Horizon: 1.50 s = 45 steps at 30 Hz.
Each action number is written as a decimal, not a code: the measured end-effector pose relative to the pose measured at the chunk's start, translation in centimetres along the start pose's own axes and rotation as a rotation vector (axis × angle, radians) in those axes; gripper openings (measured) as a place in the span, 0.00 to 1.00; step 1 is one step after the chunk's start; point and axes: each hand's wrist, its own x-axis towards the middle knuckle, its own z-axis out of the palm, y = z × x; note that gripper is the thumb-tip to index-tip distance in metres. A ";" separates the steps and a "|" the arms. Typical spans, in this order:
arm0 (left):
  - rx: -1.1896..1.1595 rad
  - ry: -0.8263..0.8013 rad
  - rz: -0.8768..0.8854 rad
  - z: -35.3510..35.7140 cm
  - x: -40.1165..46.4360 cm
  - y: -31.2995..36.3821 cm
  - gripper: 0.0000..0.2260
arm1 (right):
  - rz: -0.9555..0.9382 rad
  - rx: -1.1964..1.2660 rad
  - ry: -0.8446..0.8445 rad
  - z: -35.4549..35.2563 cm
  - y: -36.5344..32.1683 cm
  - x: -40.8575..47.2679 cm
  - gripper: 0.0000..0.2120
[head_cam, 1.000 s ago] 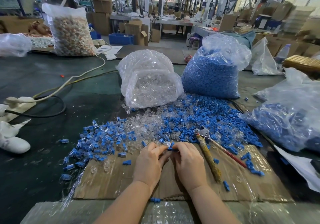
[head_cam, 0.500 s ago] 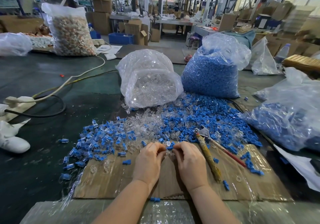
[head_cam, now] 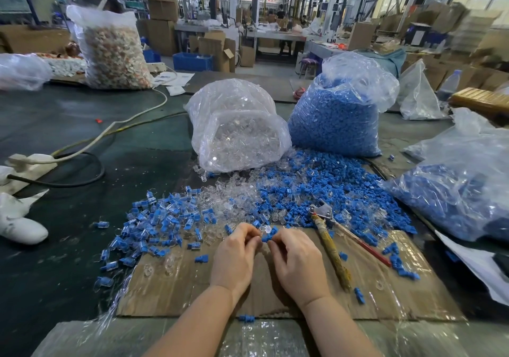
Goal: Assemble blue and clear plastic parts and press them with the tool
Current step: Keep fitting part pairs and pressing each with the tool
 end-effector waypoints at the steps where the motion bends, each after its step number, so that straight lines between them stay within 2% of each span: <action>1: -0.012 -0.004 -0.006 0.0 0.0 0.0 0.07 | 0.002 -0.020 -0.002 0.0 0.0 0.0 0.07; 6: -0.044 -0.019 -0.009 -0.2 -0.2 0.1 0.11 | -0.032 -0.097 0.020 0.2 -0.2 0.1 0.12; 15: -0.063 -0.032 -0.012 -0.3 -0.2 -0.1 0.12 | -0.070 -0.141 0.034 0.6 0.3 0.0 0.13; 24: -0.057 -0.007 0.020 -0.2 -0.1 0.0 0.09 | -0.053 -0.040 0.012 0.3 0.2 -0.2 0.07; 29: -0.051 -0.013 0.019 -0.3 -0.2 -0.1 0.08 | -0.078 -0.028 -0.008 0.2 0.3 -0.2 0.12; 39: -0.048 -0.022 -0.005 -0.3 -0.1 0.1 0.09 | -0.108 -0.047 0.006 0.3 0.4 -0.1 0.09; 43: -0.074 -0.013 -0.036 -0.3 0.0 0.2 0.10 | -0.071 -0.028 0.032 0.1 0.4 0.0 0.11; 45: -0.076 -0.005 -0.046 -0.4 0.0 0.2 0.11 | -0.019 -0.097 0.059 -0.2 0.6 0.1 0.11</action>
